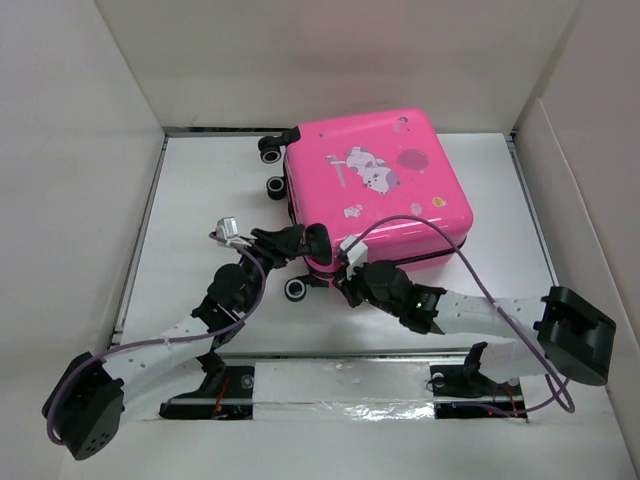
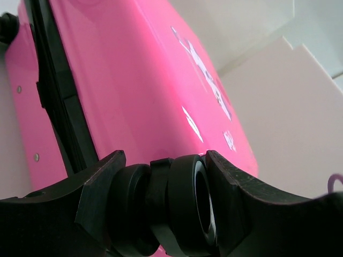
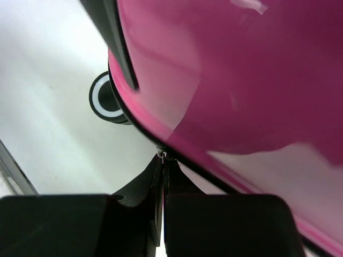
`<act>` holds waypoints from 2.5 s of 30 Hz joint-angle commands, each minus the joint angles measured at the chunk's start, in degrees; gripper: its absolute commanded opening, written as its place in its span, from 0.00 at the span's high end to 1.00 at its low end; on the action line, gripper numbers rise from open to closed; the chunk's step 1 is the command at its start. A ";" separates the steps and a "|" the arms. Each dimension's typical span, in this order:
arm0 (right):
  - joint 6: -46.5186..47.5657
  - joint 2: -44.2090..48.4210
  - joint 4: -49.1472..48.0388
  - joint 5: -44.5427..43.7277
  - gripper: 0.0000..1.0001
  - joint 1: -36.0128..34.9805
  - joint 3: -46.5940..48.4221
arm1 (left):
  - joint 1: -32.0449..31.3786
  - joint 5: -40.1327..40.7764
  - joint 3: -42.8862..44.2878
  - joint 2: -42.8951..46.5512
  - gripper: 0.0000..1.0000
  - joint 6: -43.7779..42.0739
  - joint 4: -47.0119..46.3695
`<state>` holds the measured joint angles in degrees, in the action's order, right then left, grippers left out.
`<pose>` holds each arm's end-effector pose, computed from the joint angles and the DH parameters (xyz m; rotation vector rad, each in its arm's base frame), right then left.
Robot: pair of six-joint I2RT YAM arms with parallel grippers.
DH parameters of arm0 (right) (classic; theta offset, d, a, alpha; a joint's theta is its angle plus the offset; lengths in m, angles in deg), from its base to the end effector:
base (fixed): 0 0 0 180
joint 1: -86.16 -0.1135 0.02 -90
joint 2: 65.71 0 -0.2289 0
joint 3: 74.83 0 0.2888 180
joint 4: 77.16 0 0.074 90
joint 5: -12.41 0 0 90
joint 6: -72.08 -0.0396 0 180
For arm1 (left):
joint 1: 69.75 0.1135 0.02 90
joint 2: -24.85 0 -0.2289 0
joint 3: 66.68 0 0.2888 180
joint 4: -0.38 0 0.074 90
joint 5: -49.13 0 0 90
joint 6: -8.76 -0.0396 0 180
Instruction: Pack the luggage
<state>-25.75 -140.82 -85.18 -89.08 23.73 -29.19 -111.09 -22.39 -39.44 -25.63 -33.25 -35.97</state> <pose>0.1540 0.2779 0.1514 -0.7888 1.8248 0.6146 0.1948 -0.1546 0.2014 -0.3705 1.3920 -1.0863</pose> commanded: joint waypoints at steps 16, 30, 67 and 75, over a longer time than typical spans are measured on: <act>-0.06 28.79 3.41 31.98 1.00 20.97 -9.09 | -18.33 -5.38 10.84 -21.40 1.00 -7.98 -5.02; -5.00 26.51 -8.02 -2.91 1.00 -8.58 -12.29 | -17.63 -14.87 31.25 -39.16 1.00 -10.12 0.53; -3.33 33.98 -8.91 0.06 1.00 -6.30 -18.62 | 16.99 -11.10 60.42 -34.33 0.09 -58.97 63.45; -3.50 36.17 -7.15 -0.46 1.00 -5.77 -19.23 | 18.13 -13.91 68.68 -44.07 0.08 -62.75 65.21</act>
<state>-28.49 -107.30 -82.08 -94.87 18.64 -49.88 -93.87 -34.04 25.08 -67.88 -93.18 29.39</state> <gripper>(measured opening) 0.020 0.914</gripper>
